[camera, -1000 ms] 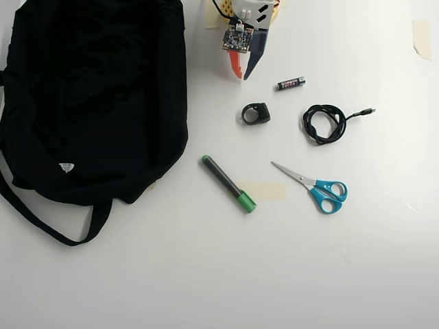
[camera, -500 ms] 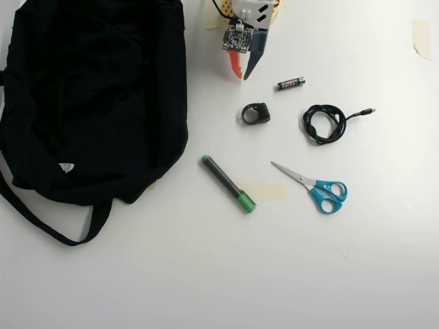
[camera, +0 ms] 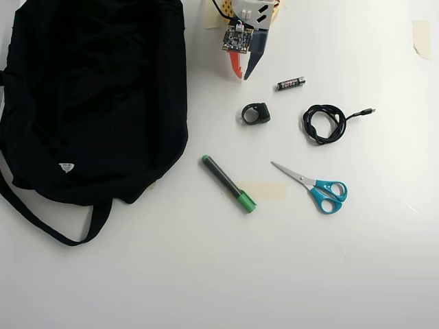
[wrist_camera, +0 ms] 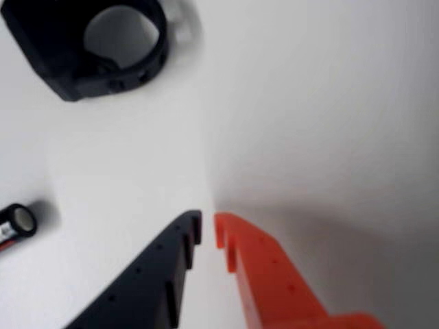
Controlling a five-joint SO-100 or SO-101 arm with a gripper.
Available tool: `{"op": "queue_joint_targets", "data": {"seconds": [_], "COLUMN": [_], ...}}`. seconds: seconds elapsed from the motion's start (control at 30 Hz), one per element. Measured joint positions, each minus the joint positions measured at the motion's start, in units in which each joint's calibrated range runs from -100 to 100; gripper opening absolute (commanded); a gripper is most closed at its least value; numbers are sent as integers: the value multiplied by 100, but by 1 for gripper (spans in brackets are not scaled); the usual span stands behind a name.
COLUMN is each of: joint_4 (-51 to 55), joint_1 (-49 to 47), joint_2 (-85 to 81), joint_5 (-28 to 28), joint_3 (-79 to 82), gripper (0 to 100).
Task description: Put the green marker into the black bag
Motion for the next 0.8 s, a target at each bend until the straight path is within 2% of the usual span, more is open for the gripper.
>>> {"op": "queue_joint_targets", "data": {"seconds": [0.8], "joint_4": [-326], "joint_1": [0], "joint_2": [805], "joint_5": [-39], "joint_3": [-613], "gripper": [2]}}
